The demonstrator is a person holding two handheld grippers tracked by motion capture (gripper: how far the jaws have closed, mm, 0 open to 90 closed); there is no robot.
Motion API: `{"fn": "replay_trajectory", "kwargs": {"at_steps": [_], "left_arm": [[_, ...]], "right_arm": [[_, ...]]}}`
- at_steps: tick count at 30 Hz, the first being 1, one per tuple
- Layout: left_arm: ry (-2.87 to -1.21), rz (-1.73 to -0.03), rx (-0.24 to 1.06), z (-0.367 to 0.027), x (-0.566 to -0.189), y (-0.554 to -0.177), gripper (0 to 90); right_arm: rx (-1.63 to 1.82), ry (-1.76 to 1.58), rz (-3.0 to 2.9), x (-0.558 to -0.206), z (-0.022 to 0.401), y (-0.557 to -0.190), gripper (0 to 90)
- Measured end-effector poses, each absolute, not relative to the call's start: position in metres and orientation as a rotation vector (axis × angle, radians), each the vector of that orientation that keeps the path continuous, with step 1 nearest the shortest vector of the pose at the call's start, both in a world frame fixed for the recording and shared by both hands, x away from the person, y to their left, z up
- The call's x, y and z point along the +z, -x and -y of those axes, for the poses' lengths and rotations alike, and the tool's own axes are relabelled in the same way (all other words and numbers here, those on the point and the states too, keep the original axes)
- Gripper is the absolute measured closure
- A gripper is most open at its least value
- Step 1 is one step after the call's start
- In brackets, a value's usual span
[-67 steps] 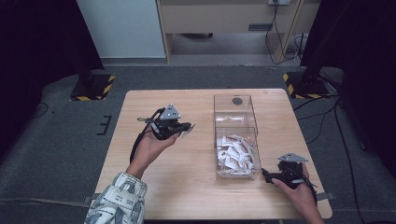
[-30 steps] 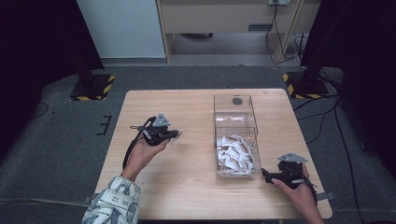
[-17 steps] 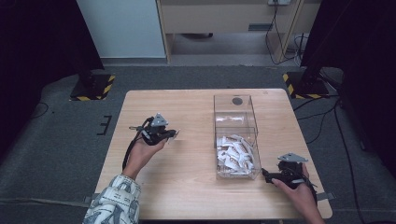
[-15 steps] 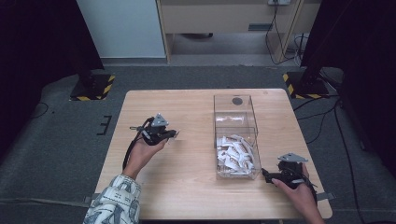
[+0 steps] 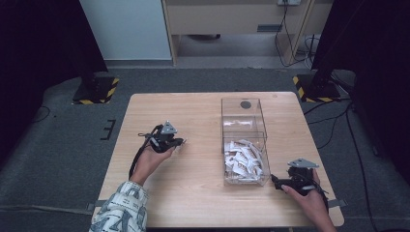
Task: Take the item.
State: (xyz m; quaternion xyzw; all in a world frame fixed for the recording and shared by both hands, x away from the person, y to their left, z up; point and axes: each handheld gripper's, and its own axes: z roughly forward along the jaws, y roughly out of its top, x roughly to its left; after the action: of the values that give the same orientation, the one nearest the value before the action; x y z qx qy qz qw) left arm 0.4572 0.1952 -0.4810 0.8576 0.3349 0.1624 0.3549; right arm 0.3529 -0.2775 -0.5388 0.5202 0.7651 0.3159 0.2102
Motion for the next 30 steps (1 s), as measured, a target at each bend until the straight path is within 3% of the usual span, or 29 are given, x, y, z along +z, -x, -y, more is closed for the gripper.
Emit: {"fn": "replay_trajectory", "kwargs": {"at_steps": [9, 14, 20, 30], "left_arm": [[-2.201, -0.915, 0.430, -0.200, -0.487, -0.464, 88.2], [-2.199, -0.908, 0.446, -0.198, -0.491, -0.463, 78.6], [-2.188, -0.929, 0.490, -0.198, -0.489, -0.460, 47.1], [-2.173, -0.891, 0.529, -0.205, -0.482, -0.439, 12.7]], "right_arm": [[0.879, -1.443, -2.130, -0.539, 0.278, -0.353, 0.8], [0.879, -1.443, -2.130, -0.539, 0.278, -0.353, 0.8], [0.879, -1.443, -2.130, -0.539, 0.278, -0.353, 0.8], [0.879, -1.443, -2.129, -0.539, 0.278, -0.353, 0.8]]}}
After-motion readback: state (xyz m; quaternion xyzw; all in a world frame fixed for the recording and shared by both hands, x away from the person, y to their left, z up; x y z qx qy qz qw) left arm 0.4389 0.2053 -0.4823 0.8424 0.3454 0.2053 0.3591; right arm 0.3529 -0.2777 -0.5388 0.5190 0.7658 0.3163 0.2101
